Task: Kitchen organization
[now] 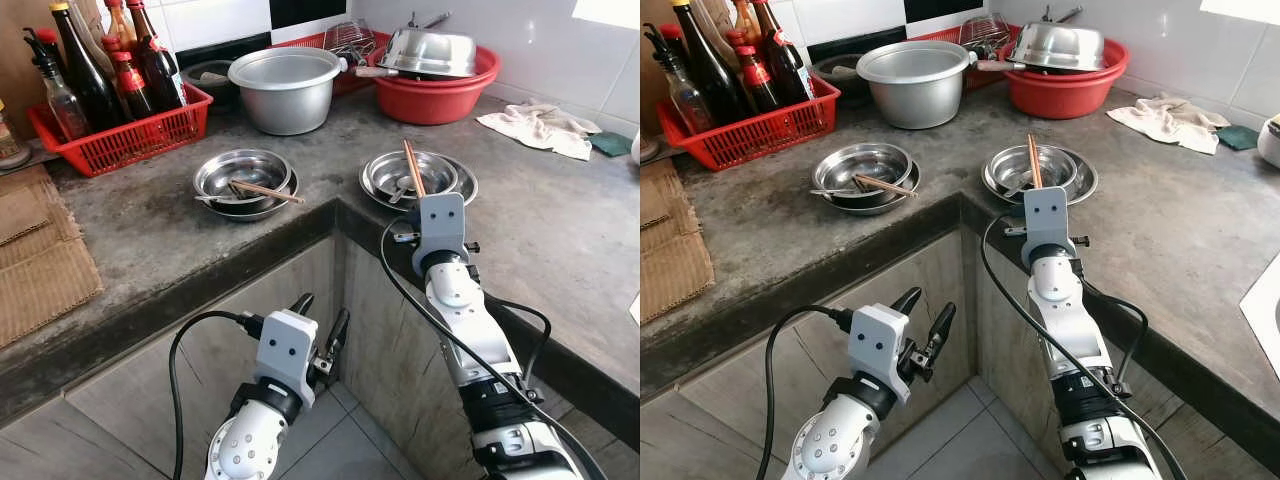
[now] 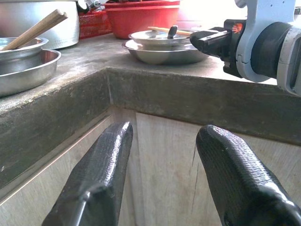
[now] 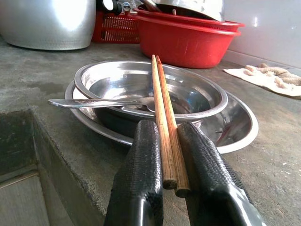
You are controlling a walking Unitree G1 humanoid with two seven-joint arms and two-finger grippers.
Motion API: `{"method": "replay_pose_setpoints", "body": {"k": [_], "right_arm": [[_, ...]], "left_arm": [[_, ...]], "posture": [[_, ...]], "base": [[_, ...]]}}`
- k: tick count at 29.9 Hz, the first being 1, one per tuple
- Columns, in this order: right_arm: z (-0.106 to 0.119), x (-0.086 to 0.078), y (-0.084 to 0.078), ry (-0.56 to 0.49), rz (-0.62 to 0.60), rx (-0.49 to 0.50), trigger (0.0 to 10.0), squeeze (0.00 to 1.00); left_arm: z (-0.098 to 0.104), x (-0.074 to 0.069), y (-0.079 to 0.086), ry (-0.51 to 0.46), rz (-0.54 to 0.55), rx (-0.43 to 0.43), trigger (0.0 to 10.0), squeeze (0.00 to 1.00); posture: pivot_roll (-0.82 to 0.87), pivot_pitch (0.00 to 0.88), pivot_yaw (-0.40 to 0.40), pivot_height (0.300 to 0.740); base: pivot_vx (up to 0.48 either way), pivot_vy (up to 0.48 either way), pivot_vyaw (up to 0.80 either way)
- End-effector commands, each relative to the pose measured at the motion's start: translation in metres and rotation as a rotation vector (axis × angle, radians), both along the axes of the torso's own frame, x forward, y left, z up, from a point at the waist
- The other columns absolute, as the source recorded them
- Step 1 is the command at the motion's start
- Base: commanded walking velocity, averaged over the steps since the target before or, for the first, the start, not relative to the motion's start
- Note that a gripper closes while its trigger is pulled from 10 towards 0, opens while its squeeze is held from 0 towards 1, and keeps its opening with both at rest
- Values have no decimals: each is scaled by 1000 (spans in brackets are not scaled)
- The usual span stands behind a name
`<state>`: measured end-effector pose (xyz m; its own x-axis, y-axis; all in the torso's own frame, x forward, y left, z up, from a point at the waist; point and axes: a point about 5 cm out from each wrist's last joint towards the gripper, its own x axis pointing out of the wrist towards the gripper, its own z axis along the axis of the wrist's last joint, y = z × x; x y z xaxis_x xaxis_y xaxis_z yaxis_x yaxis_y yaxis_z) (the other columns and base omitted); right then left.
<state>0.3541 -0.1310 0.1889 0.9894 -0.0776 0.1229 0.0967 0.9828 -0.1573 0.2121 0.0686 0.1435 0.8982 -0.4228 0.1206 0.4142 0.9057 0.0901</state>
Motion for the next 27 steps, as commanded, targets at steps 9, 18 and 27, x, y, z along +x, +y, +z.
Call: {"method": "replay_pose_setpoints", "body": {"k": [9, 18, 27], "right_arm": [[44, -14, 8, -208, 8, 112, 0, 0], [51, -52, 10, -281, 51, 160, 0, 0], [28, -76, 1, -202, 34, 147, 0, 0]], "left_arm": [[1, 1, 2, -2, 19, 0, 10000, 0], [-1, 5, 7, 27, 51, -28, 10000, 0], [-4, 8, 10, 52, 52, -51, 10000, 0]], "posture": [[115, 106, -7, 740], [101, 93, -3, 740], [90, 78, 11, 740]], "base": [[0, 0, 0], [0, 0, 0], [0, 106, -175]]}}
